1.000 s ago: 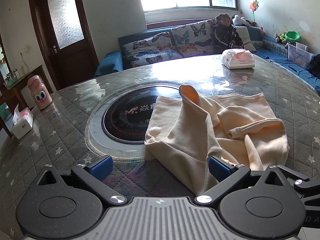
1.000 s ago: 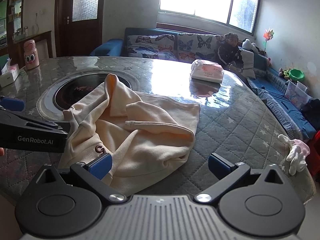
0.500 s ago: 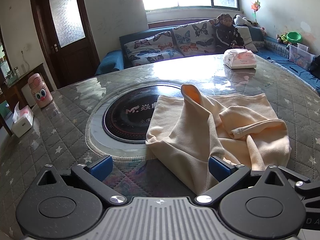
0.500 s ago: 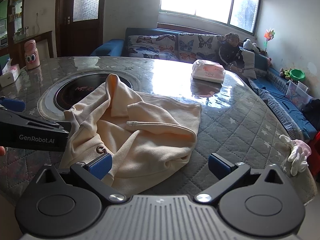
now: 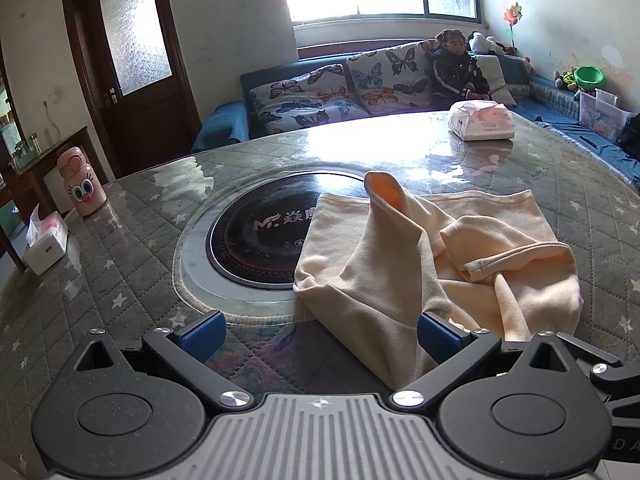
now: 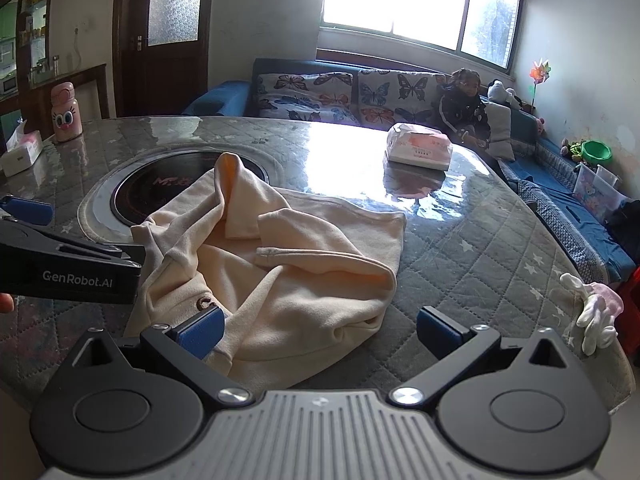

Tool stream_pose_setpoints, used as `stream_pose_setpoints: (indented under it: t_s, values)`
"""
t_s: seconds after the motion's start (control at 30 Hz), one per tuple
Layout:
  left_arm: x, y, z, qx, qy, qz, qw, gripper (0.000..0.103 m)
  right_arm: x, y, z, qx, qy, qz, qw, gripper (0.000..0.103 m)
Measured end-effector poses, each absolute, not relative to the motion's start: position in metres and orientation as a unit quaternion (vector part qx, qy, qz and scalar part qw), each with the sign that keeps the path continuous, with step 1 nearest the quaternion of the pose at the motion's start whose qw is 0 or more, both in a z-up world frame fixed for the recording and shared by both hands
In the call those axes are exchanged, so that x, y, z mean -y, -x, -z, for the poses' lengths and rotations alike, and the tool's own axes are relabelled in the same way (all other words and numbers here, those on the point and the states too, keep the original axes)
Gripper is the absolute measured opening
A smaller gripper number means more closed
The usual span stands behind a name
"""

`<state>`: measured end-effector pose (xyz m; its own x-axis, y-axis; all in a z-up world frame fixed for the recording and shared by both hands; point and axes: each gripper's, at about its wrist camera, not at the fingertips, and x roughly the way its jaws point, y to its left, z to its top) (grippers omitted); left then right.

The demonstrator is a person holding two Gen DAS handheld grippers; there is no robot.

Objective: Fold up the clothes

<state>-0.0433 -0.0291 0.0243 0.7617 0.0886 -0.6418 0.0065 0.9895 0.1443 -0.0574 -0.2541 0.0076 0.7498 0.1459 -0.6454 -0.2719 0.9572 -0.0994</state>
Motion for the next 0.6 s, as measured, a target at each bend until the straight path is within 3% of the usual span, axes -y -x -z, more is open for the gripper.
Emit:
stream_pose_setpoints:
  t_s: [0.6]
  values:
    - [0.011, 0.038, -0.027, -0.349, -0.018, -0.011, 0.937, 0.103, 0.246, 0.054, -0.008, -0.336, 0.095, -0.124, 0.929, 0.103]
